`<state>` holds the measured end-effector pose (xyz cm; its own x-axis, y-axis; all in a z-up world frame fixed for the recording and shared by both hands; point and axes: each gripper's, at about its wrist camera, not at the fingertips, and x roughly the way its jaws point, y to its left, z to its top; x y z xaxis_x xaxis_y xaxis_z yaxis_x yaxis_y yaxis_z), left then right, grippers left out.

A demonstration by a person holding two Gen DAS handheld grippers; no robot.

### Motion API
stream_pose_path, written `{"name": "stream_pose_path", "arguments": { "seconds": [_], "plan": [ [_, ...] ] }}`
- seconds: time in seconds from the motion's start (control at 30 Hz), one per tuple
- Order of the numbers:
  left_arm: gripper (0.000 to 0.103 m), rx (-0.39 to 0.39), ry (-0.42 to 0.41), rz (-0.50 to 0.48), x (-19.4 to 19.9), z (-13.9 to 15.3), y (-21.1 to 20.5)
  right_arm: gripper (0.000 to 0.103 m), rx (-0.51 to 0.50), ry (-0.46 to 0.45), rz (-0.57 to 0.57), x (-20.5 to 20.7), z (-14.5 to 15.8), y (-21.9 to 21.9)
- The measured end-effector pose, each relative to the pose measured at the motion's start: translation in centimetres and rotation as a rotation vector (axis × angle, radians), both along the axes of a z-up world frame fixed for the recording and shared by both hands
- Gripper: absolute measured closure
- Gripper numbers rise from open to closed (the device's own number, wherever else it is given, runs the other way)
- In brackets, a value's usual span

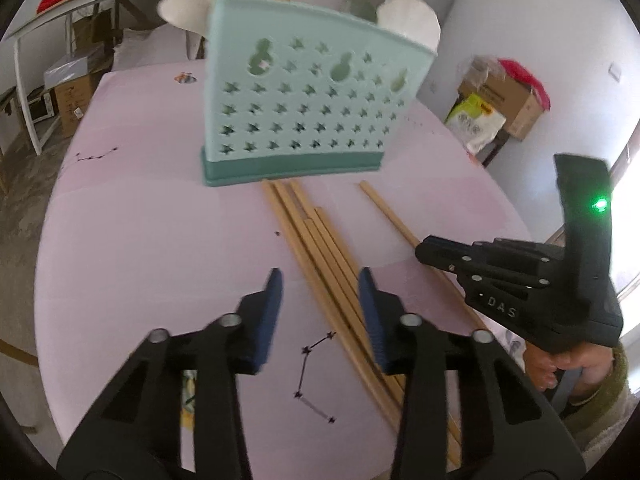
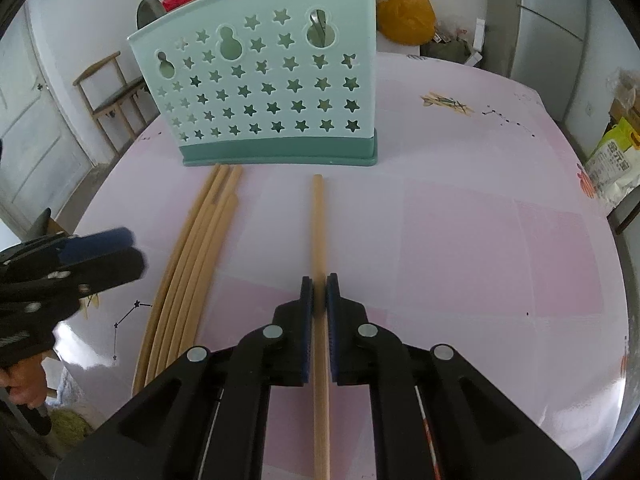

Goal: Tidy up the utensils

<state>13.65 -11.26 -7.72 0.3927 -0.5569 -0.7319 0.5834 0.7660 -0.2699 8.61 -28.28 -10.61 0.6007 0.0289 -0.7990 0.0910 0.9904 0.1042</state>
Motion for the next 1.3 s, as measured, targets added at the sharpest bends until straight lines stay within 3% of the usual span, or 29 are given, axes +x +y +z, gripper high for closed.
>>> {"name": "stream_pose_path", "arguments": {
  "seconds": [0.1,0.23,0.63,0.83,0.93,1.1,1.3],
  "plan": [
    [0.085,0.042,0.019,0.002,0.1,-0.8,-1.1,0.096,0.010,-0.006,0.001,0.1,-0.1,-0.1],
    [0.092,0.059,0.048,0.018,0.2,-1.6,-1.1,0.096,0.029,-0.013,-0.002,0.0,-0.1,-0.4],
    [0.093,0.102,0.060,0.077,0.6,-1.6,1.9,0.096,0.033,-0.017,-0.006,-0.1,-0.1,-0.4],
    [0.093,0.169,0.062,0.106,-0.2,-1.4,3.6,0.096,0.034,0.013,-0.021,-0.8,0.0,-0.7],
    [0.093,0.163,0.058,0.101,-0.4,-1.1,4.1,0.096,0.046,0.033,-0.023,-1.2,0.1,-1.1],
    [0.088,0.175,0.016,0.062,0.1,-0.6,2.8,0.093,0.070,0.059,-0.003,-0.7,0.1,-1.2],
    [0.088,0.260,-0.054,0.058,1.7,-0.7,0.3,0.089,0.039,0.054,0.015,1.0,0.2,-0.5]
  ]
}}
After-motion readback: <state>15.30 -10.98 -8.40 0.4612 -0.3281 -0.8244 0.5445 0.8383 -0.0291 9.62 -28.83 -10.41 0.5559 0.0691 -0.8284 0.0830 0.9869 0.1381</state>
